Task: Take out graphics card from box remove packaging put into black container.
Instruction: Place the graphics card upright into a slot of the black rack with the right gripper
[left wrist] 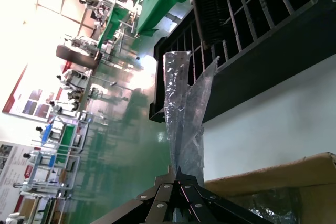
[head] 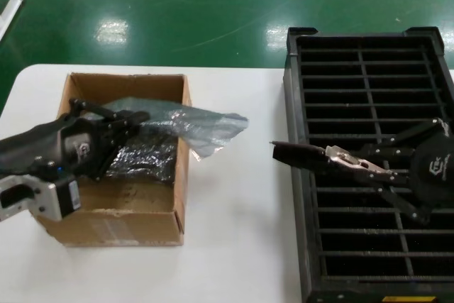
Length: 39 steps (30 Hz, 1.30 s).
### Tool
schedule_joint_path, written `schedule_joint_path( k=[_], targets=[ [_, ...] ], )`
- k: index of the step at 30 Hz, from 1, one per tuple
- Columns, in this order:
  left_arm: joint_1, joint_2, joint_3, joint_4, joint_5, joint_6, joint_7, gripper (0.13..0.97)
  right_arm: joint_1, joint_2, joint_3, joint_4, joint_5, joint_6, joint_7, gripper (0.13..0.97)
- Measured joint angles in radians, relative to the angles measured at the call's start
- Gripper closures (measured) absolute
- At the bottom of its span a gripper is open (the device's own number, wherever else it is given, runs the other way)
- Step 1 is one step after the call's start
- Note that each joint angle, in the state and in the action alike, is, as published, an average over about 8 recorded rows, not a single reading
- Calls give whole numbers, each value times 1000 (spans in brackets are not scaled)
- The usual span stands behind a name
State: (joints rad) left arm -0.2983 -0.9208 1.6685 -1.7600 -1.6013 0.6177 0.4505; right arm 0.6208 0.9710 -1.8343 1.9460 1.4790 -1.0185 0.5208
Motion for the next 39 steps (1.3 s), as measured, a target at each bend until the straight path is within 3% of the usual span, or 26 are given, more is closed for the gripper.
schedule_joint_path(
  k=[8, 17, 39],
  targets=[
    [0, 0, 0, 0, 0, 0, 0, 959, 240, 4, -74, -67, 73, -271, 50, 908],
    [0, 0, 0, 0, 0, 0, 0, 959, 387, -5, -146, -95, 111, -487, 136, 908],
    [0, 0, 0, 0, 0, 0, 0, 959, 403, -11, -263, -148, -22, -550, 180, 908]
  ],
)
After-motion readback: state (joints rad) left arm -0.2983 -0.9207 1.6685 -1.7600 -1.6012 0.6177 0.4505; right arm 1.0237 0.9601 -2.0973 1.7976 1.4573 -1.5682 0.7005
